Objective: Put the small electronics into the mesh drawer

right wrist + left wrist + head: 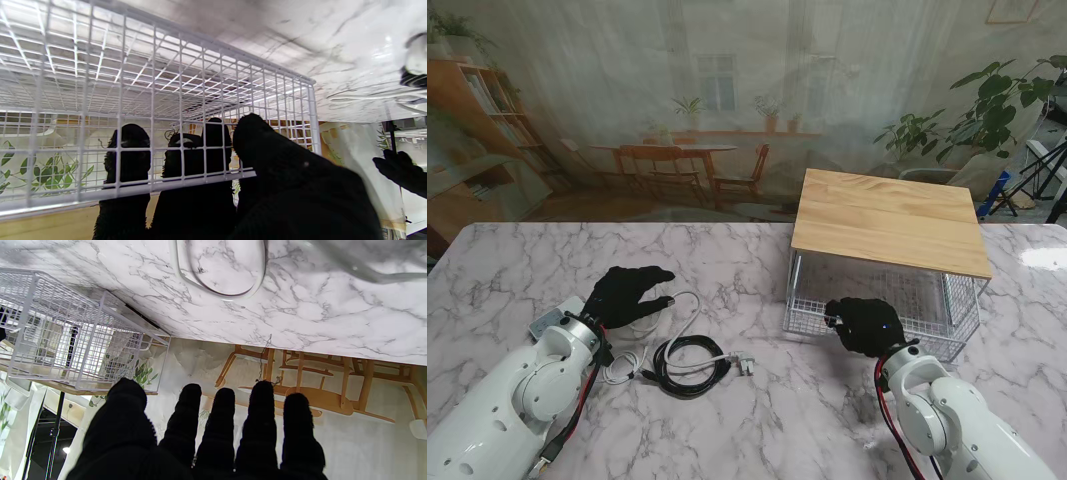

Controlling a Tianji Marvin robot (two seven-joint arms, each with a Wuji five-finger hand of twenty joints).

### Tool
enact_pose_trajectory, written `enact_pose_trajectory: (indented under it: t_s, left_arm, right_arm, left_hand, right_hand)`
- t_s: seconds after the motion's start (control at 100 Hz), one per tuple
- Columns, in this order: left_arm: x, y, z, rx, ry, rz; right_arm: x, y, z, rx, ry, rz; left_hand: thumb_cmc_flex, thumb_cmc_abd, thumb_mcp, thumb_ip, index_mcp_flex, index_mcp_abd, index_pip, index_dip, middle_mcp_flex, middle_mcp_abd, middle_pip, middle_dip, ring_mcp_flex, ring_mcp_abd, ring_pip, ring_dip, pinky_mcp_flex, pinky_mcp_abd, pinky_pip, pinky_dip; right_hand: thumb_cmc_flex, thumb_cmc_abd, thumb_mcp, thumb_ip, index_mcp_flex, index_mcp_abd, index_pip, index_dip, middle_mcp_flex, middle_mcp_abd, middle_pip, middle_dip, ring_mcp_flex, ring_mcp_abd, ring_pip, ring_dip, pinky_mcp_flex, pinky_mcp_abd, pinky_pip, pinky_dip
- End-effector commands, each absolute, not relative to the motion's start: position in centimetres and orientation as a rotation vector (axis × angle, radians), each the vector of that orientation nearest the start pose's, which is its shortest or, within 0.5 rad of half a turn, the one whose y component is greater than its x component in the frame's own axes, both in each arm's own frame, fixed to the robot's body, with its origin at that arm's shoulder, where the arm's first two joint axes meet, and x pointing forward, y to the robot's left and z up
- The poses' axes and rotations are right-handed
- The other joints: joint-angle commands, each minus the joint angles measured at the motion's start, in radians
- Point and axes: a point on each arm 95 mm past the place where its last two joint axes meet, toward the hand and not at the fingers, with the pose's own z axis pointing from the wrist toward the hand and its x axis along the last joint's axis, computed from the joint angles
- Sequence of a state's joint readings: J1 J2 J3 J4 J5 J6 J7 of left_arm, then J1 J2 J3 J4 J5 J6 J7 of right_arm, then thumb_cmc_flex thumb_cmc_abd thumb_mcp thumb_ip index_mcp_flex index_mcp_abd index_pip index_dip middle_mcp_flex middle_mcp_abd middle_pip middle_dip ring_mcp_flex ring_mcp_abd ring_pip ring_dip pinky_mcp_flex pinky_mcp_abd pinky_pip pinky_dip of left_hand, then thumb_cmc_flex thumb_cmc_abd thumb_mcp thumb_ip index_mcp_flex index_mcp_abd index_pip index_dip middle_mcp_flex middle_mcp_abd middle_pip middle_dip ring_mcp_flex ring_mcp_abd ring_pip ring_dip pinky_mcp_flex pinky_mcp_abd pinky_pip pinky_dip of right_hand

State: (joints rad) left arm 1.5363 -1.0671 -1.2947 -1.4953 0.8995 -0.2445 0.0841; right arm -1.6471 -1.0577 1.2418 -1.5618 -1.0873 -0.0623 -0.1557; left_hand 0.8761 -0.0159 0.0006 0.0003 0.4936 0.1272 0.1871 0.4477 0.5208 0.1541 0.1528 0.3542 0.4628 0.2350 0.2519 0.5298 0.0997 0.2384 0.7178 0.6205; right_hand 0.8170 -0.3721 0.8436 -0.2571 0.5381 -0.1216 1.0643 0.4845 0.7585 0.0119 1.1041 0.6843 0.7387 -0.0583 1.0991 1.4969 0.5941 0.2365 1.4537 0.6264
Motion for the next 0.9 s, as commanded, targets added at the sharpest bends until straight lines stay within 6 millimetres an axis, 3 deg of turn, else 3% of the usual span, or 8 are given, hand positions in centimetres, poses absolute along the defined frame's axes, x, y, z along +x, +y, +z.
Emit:
enact_pose_trajectory:
  t_s: [0.0, 0.89]
  left_arm:
    - [41.5, 4.0, -32.6, -1.19, 1.506, -1.618]
    - [41.5, 3.9, -32.7, -1.178, 1.524, -1.588]
  right_arm:
    - [37.0, -1.9, -35.2, 1.096, 1.542, 1.445]
    - [32.1, -0.9, -35.6, 1.087, 1.54, 1.506]
  left_hand:
    - [0.0, 0.04, -0.024, 0.001, 0.008, -0.002, -0.007, 0.002, -0.03, 0.002, -0.012, 0.002, -0.012, -0.005, -0.012, -0.007, -0.02, 0.018, -0.028, 0.016]
    - [-0.001, 0.04, -0.025, 0.001, 0.008, -0.001, -0.006, 0.003, -0.032, 0.002, -0.011, 0.002, -0.012, -0.006, -0.011, -0.007, -0.02, 0.017, -0.027, 0.016]
  right_hand:
    - [0.101, 0.019, 0.092, 0.025, 0.114, -0.144, 0.098, 0.069, 0.029, 0.053, -0.01, 0.01, 0.036, -0.034, 0.136, 0.073, 0.018, 0.023, 0.034, -0.006]
    - [0.1, 0.004, 0.118, 0.02, 0.136, -0.127, 0.091, 0.073, 0.043, 0.06, -0.025, 0.014, 0.045, -0.018, 0.128, 0.073, 0.024, 0.029, 0.036, -0.012]
